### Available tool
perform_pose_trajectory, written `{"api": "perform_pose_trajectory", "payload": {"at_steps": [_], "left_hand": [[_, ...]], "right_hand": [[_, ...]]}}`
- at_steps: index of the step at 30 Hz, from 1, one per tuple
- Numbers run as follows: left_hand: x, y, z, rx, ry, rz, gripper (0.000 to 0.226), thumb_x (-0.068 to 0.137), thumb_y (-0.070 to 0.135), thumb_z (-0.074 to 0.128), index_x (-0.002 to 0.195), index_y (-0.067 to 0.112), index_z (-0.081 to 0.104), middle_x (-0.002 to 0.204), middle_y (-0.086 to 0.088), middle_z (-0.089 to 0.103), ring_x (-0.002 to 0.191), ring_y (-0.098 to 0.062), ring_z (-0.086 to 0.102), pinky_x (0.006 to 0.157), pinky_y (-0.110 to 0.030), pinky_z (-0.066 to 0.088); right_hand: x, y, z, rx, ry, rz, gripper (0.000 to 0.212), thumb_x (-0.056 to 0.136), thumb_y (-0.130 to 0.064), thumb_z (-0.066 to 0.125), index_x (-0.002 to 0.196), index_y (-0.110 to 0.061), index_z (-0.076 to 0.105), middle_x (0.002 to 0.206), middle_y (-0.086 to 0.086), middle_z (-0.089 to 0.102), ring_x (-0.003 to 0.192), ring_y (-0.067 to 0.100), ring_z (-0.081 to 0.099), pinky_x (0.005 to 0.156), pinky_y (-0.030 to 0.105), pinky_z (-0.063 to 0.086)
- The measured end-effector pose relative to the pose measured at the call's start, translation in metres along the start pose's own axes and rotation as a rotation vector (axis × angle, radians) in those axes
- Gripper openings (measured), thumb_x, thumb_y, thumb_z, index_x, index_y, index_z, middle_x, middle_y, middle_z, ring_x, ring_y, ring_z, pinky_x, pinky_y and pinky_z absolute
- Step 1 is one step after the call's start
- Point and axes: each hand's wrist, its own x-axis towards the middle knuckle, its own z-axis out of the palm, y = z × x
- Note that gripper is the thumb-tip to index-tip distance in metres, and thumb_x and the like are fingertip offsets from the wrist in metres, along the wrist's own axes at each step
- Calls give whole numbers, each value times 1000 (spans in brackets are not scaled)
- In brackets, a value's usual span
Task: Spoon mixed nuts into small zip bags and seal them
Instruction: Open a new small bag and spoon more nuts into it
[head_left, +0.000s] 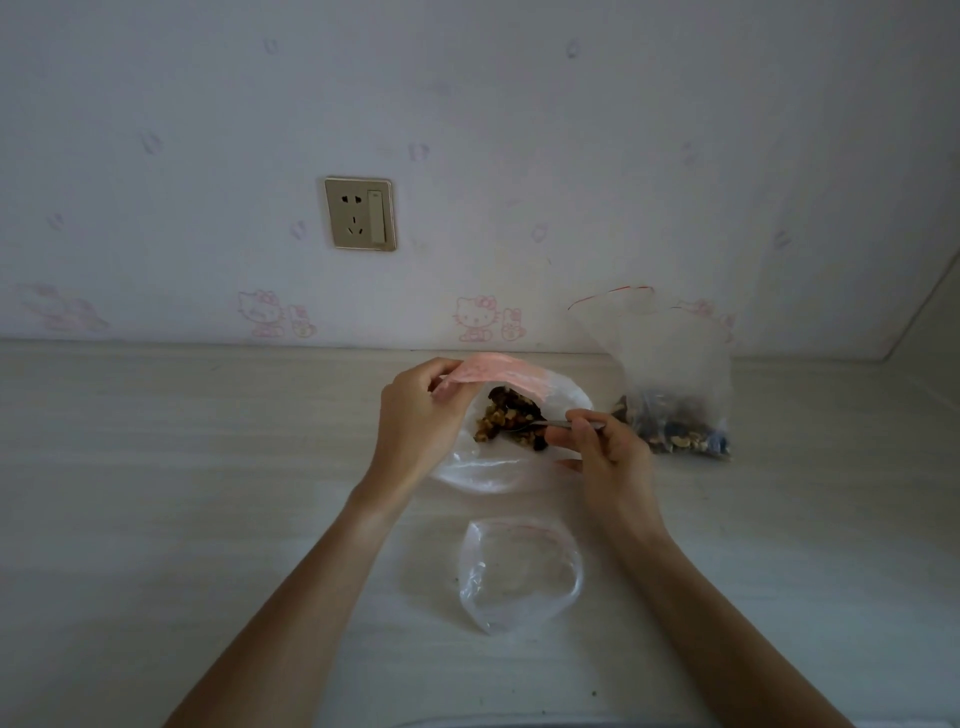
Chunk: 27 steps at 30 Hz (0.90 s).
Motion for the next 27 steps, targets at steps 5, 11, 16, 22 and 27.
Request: {"api": "perform_pose_trajectory", "payload": {"at_steps": [5, 11, 16, 22, 27], "left_hand": [[0, -3, 2, 55, 4, 7, 23, 96, 49, 67, 94, 28, 78, 71, 15, 70, 60, -3, 59, 54, -13, 40], [-2, -8, 0, 91, 13, -7, 21, 100, 45, 63, 93, 29, 75, 74, 13, 70, 67, -4, 63, 58, -14, 42], [-2, -8, 2, 127, 52, -3, 25, 103, 44, 59, 94, 26, 74, 73, 9, 69, 66, -9, 63, 59, -23, 45], [1, -8, 2, 196, 128, 15, 23, 105, 40, 57, 95, 27, 73, 70, 11, 66, 67, -4, 62, 57, -21, 43], [10, -1, 3, 212, 168, 3, 22, 104, 41, 59, 95, 28, 74, 72, 13, 67, 65, -2, 63, 57, -20, 41]], "right_hand": [[1, -6, 7, -48, 20, -3, 19, 108, -19, 50, 105, -26, 67, 94, -4, 79, 93, 12, 75, 87, 39, 61], [4, -5, 10, 20, 16, 48, 18, 107, -21, 50, 106, -20, 69, 91, -3, 80, 88, 13, 77, 91, 40, 60], [0, -3, 5, 96, 18, 56, 19, 107, -21, 51, 106, -15, 69, 89, 0, 80, 87, 16, 77, 85, 38, 60], [-4, -10, -4, 144, 23, 80, 23, 109, -17, 46, 110, -7, 67, 87, 8, 79, 86, 22, 77, 80, 37, 61], [-5, -18, -7, 157, 8, 100, 25, 109, -17, 45, 107, -8, 68, 85, 10, 79, 84, 23, 77, 80, 36, 60]]}}
